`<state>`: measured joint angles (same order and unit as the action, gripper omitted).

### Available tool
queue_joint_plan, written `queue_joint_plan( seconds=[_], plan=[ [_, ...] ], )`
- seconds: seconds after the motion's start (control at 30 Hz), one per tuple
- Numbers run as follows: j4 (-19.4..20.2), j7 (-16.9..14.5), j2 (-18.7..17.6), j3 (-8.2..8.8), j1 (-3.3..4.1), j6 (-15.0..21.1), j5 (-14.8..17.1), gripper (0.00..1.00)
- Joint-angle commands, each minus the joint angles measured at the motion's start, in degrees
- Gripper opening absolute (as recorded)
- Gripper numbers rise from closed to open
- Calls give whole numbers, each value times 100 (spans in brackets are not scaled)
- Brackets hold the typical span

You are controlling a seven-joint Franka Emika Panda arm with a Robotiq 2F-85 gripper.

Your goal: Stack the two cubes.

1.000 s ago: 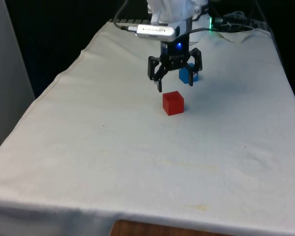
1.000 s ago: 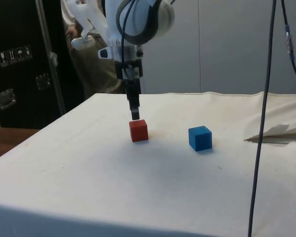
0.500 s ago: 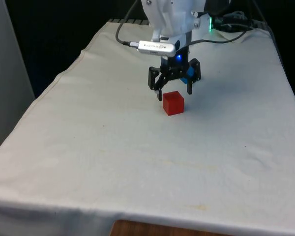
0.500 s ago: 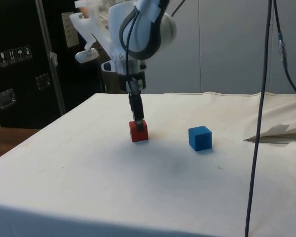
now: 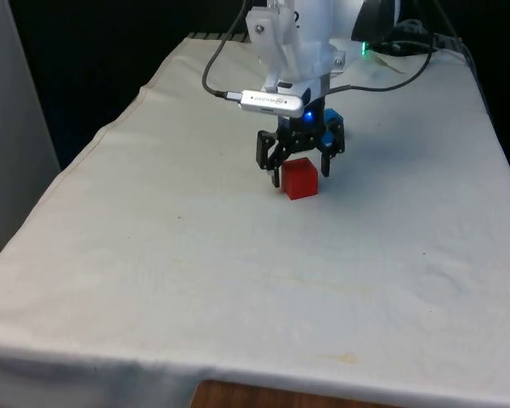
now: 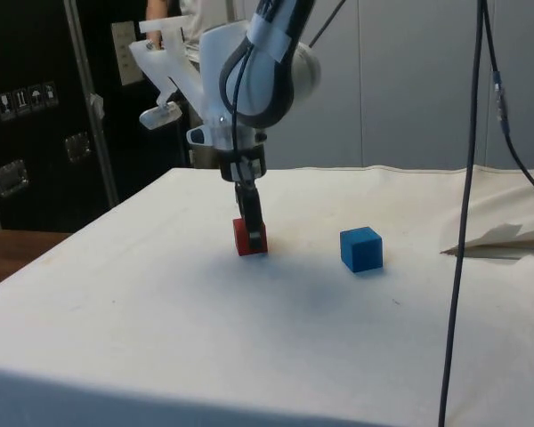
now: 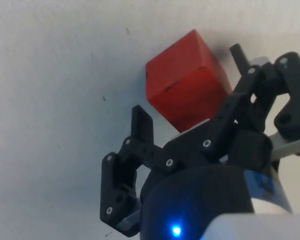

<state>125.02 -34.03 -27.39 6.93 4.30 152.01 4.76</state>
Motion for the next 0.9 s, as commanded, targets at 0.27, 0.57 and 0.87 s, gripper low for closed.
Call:
queue_joint_plan(
  seconds=[0.27,0.57,0.87],
  plan=[
    [-17,-46,-52,-11,-17,46,17,12],
    [-17,-46,-52,-11,-23,46,17,0],
    [80,-17,286,52,6,-189,-34,0]
  ],
)
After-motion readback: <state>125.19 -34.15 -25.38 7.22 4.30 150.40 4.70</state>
